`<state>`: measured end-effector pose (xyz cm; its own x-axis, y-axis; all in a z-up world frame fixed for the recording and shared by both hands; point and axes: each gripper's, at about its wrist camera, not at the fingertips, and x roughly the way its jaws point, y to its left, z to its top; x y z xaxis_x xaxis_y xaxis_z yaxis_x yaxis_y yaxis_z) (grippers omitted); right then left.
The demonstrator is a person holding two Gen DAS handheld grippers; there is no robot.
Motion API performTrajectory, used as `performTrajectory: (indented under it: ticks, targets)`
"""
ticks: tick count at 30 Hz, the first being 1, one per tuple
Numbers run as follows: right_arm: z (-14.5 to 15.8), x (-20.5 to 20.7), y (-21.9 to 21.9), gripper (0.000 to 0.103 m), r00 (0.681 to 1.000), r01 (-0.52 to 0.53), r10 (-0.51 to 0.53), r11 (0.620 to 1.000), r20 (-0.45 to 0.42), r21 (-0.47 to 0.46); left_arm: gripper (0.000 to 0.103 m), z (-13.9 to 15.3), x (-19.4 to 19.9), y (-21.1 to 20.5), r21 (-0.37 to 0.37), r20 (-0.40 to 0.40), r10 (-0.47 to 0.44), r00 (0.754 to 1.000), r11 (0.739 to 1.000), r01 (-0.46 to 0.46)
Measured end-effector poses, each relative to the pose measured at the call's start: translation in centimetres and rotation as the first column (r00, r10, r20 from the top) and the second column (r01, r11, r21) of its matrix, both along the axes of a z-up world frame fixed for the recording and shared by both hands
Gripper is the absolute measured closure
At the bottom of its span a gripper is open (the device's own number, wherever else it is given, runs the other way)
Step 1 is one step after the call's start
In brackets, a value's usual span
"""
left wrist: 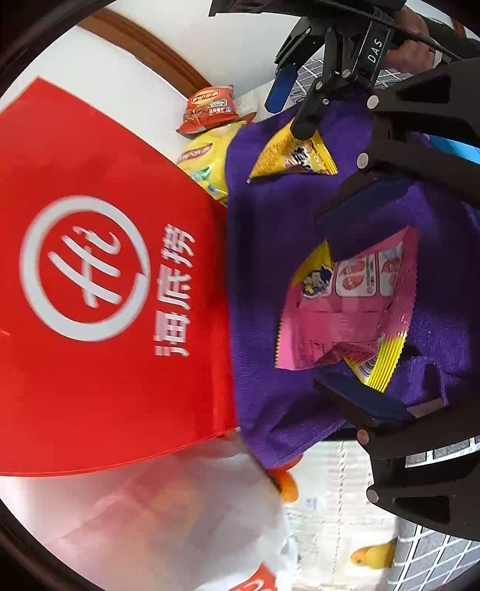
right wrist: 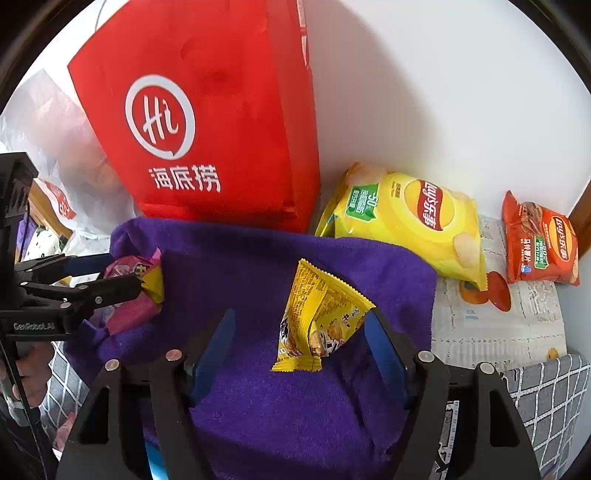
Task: Organize snacks
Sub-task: 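Lower both bags onto the purple towel and open both tools, then grasp the white-red lychee candy bag with the right tool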
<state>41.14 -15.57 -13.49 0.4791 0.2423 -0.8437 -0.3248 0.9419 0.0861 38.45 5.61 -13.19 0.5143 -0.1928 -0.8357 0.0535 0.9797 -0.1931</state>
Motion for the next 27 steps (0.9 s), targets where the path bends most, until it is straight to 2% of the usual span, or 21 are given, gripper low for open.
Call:
performTrajectory:
  ticks: [9, 14, 18, 21, 24, 27]
  targets:
    - [2.4, -1.2, -0.2, 0.029, 0.995, 0.033, -0.034, 0.999, 0.097, 0.007, 0.021, 2.7, -1.3, -0.1, 0.016, 0.083, -0.019, 0.996, 1.0, 0.018]
    - [3.9, -2.2, -0.2, 0.029, 0.989, 0.023, -0.027, 0.999, 0.147, 0.031, 0.021, 4.6, -2.7, 0.2, -0.029, 0.168, -0.027, 0.985, 0.999, 0.033]
    - [5.0, -3.2, 0.2, 0.029, 0.982, 0.03, -0.035, 0.999, 0.183, 0.026, 0.021, 5.5, -3.1, -0.6, 0.009, 0.201, -0.071, 0.977, 0.997, 0.07]
    - [5.3, -3.7, 0.7, 0.029, 0.991, 0.011, -0.014, 1.0, 0.132, 0.025, 0.021, 5.7, -3.4, -1.3, 0.036, 0.176, -0.084, 0.981, 0.996, 0.079]
    - [5.6, -4.3, 1.0, 0.028, 0.993, 0.025, -0.022, 0.999, 0.115, -0.031, 0.02, 5.7, -3.3, -1.5, 0.06, 0.127, -0.046, 0.991, 0.997, 0.038]
    - [6.3, -5.4, 0.9, 0.016, 0.989, 0.063, -0.051, 0.994, 0.137, -0.088, 0.019, 6.1, -3.6, -1.3, 0.045, 0.128, -0.044, 0.991, 0.998, 0.039]
